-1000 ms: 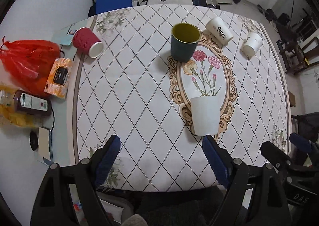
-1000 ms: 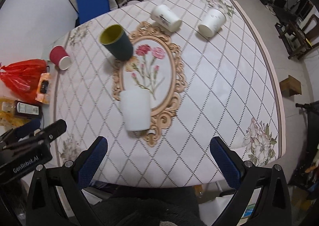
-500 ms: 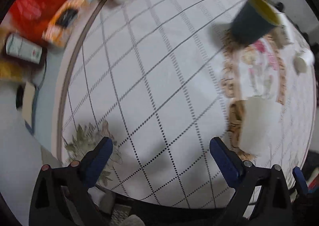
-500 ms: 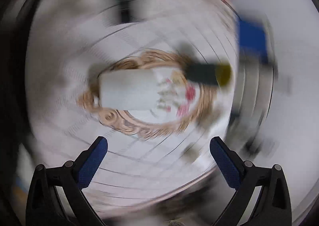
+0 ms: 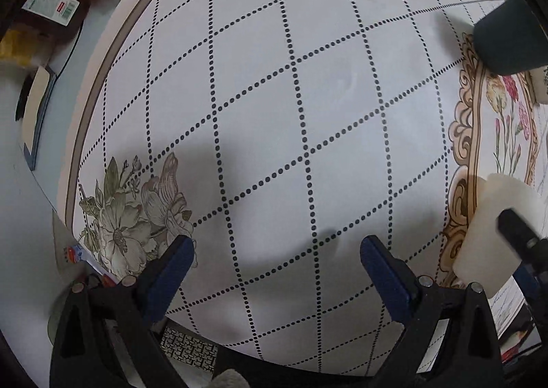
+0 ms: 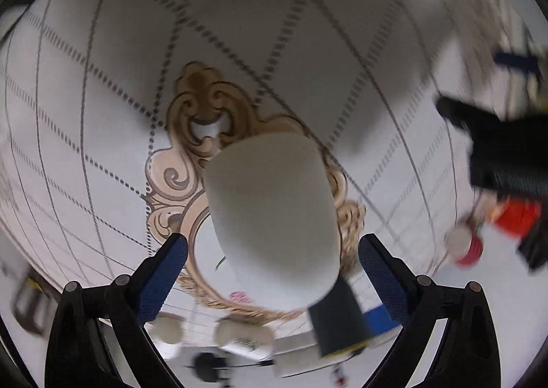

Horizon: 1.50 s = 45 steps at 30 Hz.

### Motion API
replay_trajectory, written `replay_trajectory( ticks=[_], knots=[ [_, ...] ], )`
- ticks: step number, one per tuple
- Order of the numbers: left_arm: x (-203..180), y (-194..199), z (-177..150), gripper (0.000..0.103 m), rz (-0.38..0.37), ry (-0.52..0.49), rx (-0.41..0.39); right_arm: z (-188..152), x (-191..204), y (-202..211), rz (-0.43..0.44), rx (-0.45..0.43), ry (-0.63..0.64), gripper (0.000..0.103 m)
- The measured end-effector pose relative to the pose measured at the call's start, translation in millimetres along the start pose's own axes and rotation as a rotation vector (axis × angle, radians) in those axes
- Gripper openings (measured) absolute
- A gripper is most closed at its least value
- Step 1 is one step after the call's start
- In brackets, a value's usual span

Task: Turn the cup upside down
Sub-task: 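Roll the right gripper to turn the white plastic cup rim-down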

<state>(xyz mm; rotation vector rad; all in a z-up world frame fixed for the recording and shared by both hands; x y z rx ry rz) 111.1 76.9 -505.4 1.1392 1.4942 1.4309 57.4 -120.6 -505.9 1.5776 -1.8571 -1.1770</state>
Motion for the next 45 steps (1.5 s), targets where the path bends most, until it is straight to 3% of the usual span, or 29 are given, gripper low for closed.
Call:
replay_trajectory(
  ticks=[9, 14, 20, 28, 36, 45],
  knots=[
    [3.6, -5.6, 6.0, 0.100, -0.006, 0.004, -0.001, 4.8, 7.9, -19.9, -0.003, -0.041, 0.181, 0.099],
    [-0.7, -7.0, 9.9, 0.100, -0.010, 0.000, 0.005, 1.2, 8.5, -31.3, 0.014, -0.039, 0.187, 0.092],
    [-3.5, -4.0, 18.5, 0.100, -0.009, -0.003, 0.001, -6.8, -0.1, -48.7, 0.038, -0.034, 0.165, 0.075],
    [-4.5, 1.0, 28.0, 0.100, -0.001, -0.009, -0.003, -1.9, -8.3, -51.8, 0.061, -0.040, 0.137, 0.074],
    [-4.7, 5.9, 35.6, 0.100, 0.010, -0.015, -0.010, -1.3, -25.6, -52.5, 0.123, -0.027, 0.014, 0.074],
    [-12.4, 12.2, 44.7, 0.100, 0.028, -0.043, -0.026, -16.7, -41.7, -47.0, 0.341, -0.037, -0.347, 0.074]
  ],
)
Point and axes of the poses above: each gripper's, at about its wrist camera, not at the fingertips, and y roughly against the way its jaws point, x to its left, z to its top, the point moved 10 cm from there along -y, roughly the way its jaws point, and after that the axes turned 1 degree about -z, right-handed, at the moved point
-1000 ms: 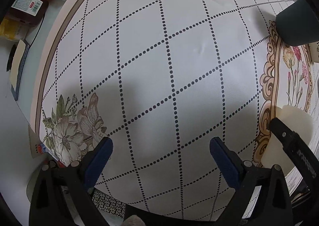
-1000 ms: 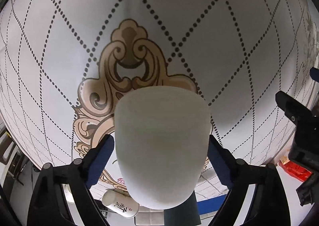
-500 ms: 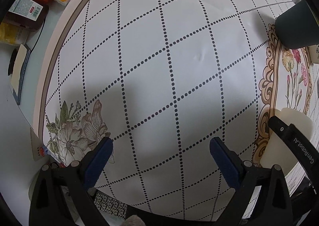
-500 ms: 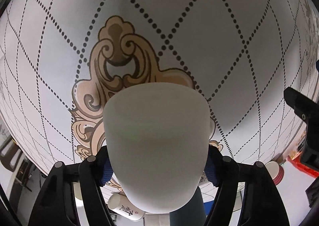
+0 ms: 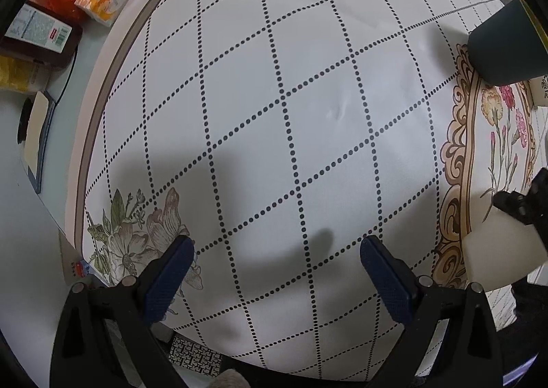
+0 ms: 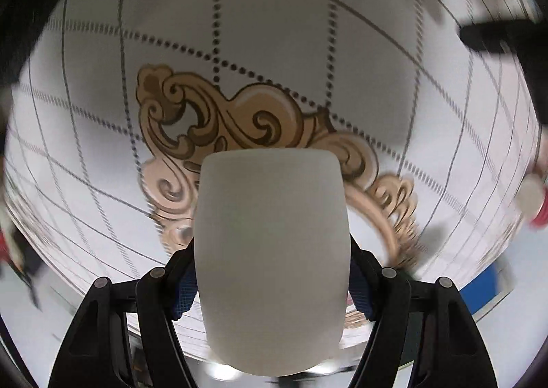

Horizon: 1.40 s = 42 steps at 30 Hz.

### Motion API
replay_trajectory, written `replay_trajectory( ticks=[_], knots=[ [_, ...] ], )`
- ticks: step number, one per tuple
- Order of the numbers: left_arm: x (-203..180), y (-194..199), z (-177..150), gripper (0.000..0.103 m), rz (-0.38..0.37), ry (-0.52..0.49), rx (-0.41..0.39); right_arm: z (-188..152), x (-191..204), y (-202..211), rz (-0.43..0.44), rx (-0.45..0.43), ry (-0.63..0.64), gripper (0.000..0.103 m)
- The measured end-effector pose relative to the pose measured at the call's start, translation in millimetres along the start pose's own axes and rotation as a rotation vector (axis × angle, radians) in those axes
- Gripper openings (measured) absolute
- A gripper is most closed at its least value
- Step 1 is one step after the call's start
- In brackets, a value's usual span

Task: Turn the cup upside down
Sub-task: 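Roll the right gripper to turn the white plastic cup rim-down, then lower the inverted white plastic cup onto the carnation print with the right gripper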

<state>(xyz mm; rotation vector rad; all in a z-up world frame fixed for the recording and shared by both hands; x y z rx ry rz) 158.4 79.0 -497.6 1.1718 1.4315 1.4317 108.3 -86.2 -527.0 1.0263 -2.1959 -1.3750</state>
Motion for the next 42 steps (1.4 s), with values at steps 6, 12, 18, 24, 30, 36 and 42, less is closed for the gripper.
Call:
replay_trajectory(
  ticks=[6, 12, 18, 24, 30, 36, 42],
  knots=[
    [-7.9, 4.4, 8.2, 0.100, 0.010, -0.028, -0.010, -11.2, 1.2, 1.1, 0.246, -0.020, -0.320, 0.074],
    [-25.8, 13.5, 16.6, 0.100, 0.013, -0.064, -0.024, -26.0, 12.8, -8.7, 0.498, -0.019, -0.616, 0.074],
    [-39.7, 16.7, 15.2, 0.100, 0.018, -0.095, -0.040, -46.5, 19.9, -20.6, 0.678, -0.051, -0.932, 0.074],
    [-52.3, 20.5, 13.5, 0.100, 0.024, -0.106, -0.044, -63.9, 19.6, -30.4, 0.756, -0.095, -1.164, 0.074],
    [-43.1, 17.8, 7.0, 0.100, 0.030, -0.116, -0.054, -89.1, 19.8, -43.4, 0.801, -0.104, -1.377, 0.074],
    [-47.4, 19.6, 2.1, 0.100, 0.037, -0.125, -0.065, -99.4, 27.9, -48.7, 0.843, -0.105, -1.552, 0.074],
    [-52.0, 23.8, -0.9, 0.100, 0.040, -0.135, -0.069, -108.9, 20.7, -51.2, 0.864, -0.109, -1.614, 0.074]
  ],
)
Point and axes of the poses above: each gripper's, at about its wrist camera, not at the fingertips, and y roughly against the way its jaws point, x to its left, z to its top, the point moved 10 cm from there along -y, roughly the way its jaws point, and after that the axes turned 1 degree about -z, right-handed, at the moved point
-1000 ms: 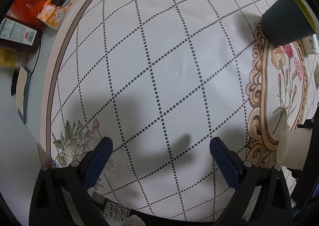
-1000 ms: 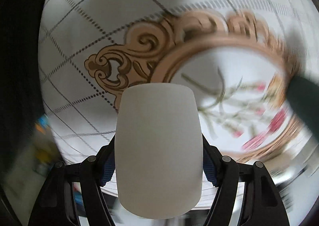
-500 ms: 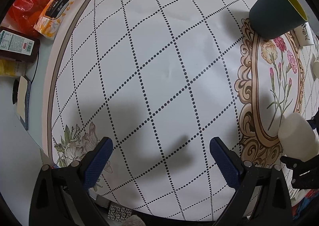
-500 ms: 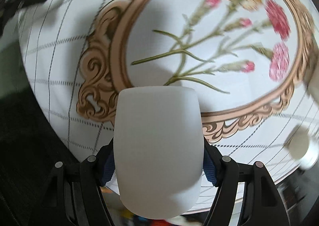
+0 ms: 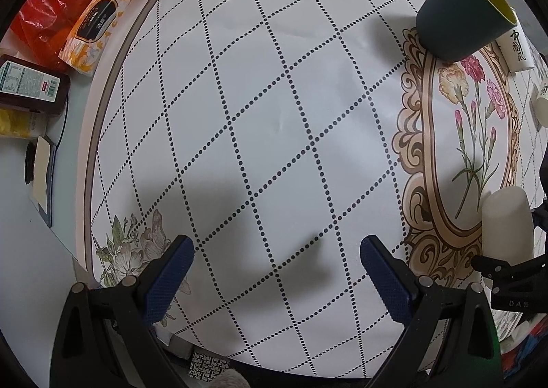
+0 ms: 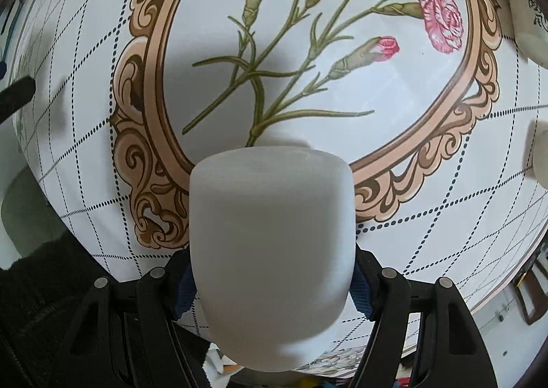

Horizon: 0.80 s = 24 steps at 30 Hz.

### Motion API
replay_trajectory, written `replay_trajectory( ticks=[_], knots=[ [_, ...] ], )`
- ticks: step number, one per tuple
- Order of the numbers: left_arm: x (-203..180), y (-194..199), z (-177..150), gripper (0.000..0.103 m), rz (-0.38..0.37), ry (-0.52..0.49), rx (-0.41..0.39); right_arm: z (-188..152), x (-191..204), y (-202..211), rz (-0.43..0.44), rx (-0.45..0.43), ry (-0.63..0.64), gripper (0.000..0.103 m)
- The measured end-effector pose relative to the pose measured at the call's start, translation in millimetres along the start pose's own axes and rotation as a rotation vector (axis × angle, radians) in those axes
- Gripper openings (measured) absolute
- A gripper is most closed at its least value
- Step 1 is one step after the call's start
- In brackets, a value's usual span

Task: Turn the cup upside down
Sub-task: 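Lower the inverted white plastic cup onto the carnation print with the right gripper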

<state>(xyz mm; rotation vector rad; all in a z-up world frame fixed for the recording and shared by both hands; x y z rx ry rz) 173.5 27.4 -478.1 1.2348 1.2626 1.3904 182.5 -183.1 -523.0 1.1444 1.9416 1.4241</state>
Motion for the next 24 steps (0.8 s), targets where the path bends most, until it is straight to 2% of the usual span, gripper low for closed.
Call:
replay_trajectory(
  ticks=[4, 8, 12, 24],
  knots=[
    [-5.8, 0.5, -2.9, 0.100, 0.001, -0.010, -0.001, 2.9, -2.2, 11.7, 0.004, -0.001, -0.019, 0.075],
    [-9.4, 3.6, -4.3, 0.100, 0.003, -0.019, -0.007, 4.9, -1.9, 0.9, 0.013, 0.010, -0.037, 0.076],
    [-10.4, 5.9, -5.5, 0.100, 0.005, -0.020, -0.009, 11.6, -6.6, 5.1, 0.023, 0.018, -0.052, 0.088],
    [-8.7, 7.7, -9.4, 0.100, 0.007, -0.026, -0.010, 39.9, -14.3, 21.9, 0.014, 0.046, -0.040, 0.089]
  ],
)
Point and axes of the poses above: each gripper's, at about its wrist camera, not at the fingertips, and y roughly against the way its jaws point, x to its left, z to its top, the point moved 10 cm from there along -y, roughly the way its jaws point, and after that the axes turned 1 degree about -z, right-handed, at the moved point
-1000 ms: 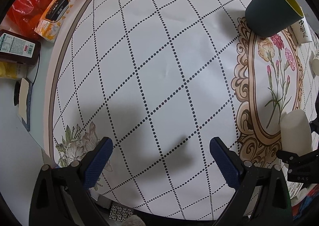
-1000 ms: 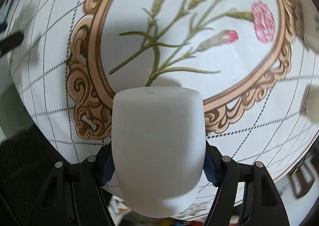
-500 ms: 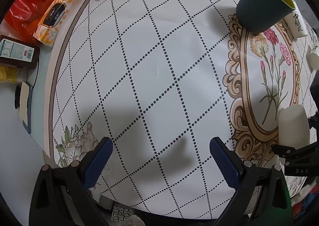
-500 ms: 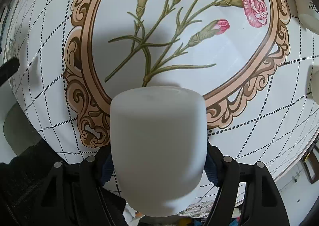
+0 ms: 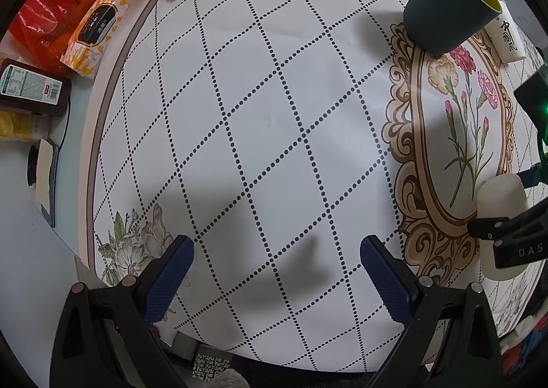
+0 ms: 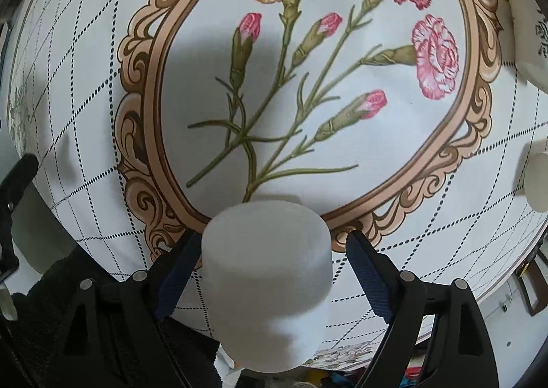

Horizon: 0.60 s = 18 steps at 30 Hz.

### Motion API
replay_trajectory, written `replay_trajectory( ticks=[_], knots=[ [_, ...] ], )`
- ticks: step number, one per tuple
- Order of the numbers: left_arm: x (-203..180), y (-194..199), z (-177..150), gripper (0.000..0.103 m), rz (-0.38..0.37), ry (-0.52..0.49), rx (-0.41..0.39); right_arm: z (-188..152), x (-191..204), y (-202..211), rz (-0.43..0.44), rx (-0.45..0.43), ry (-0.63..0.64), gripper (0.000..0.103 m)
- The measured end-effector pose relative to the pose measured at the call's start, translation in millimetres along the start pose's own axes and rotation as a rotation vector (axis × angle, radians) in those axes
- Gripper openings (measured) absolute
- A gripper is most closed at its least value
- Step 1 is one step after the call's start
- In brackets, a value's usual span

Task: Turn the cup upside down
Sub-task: 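Lower the inverted white plastic cup onto the carnation print with the right gripper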

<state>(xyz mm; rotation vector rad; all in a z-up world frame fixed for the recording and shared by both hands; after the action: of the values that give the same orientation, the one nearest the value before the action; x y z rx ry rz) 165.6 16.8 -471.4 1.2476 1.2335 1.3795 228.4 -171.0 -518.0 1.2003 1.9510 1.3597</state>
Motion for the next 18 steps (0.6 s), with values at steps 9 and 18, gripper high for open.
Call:
replay_trajectory(
  ticks=[9, 18],
  knots=[
    [2.5, -3.2, -6.5, 0.100, -0.003, -0.008, -0.004, 1.2, 8.8, -4.8, -0.013, 0.007, -0.012, 0.070],
    [-11.2, -8.8, -5.8, 0.100, -0.036, -0.038, 0.017, -21.8, -11.3, 45.0, 0.042, -0.227, -0.131, 0.070]
  ],
)
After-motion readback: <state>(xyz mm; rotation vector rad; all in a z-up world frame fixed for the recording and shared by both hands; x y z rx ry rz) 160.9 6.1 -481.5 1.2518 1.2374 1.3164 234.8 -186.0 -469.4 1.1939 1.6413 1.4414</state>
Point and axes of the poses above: each gripper's, at about its wrist camera, not at the fingertips, and y roughly against the way its jaws point, x to its left, z to its top, the point moved 10 cm from there along -y, roughly the way its jaws point, and after that the axes turned 1 degree about -z, right-handed, at the moved point
